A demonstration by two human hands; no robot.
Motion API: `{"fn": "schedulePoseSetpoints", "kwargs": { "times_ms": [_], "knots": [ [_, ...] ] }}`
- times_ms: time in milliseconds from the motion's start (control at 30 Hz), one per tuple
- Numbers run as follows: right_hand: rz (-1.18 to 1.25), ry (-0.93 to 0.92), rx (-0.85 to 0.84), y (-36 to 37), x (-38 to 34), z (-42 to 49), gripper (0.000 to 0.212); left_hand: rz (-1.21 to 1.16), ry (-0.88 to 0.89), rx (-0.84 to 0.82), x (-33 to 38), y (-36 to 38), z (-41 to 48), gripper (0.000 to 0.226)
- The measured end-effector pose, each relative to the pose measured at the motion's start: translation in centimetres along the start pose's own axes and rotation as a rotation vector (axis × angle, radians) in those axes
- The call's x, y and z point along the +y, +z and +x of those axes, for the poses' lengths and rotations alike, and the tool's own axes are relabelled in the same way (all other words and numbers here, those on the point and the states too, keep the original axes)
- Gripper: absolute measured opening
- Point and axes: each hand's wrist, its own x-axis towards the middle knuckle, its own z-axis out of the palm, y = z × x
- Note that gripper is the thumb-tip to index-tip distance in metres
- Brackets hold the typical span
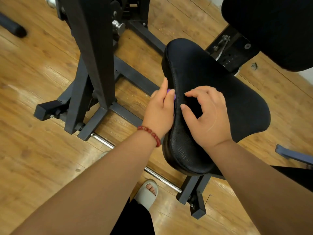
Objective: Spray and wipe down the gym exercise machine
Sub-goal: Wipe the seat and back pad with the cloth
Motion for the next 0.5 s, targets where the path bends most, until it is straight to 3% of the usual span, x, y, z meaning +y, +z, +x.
{"fn": "schedulePoseSetpoints", "kwargs": {
  "times_ms": [133,367,500],
  "knots": [
    [0.005,0.007,0.007,0.0,0.0,0.0,0.036,-0.018,-0.011,0.008,0.0,0.0,2.4,0.048],
    [0.021,-0.003,0.02,0.2,0.3,0.0,0.035,-0.043,0.056,-0.015,-1.2,-0.2,-1.3,0.046],
    [0.023,-0.007,0.017,0.2,0.4,0.0,0.034,-0.04,-0.027,0.044,-0.1,0.2,2.2,0.045]
  ]
}}
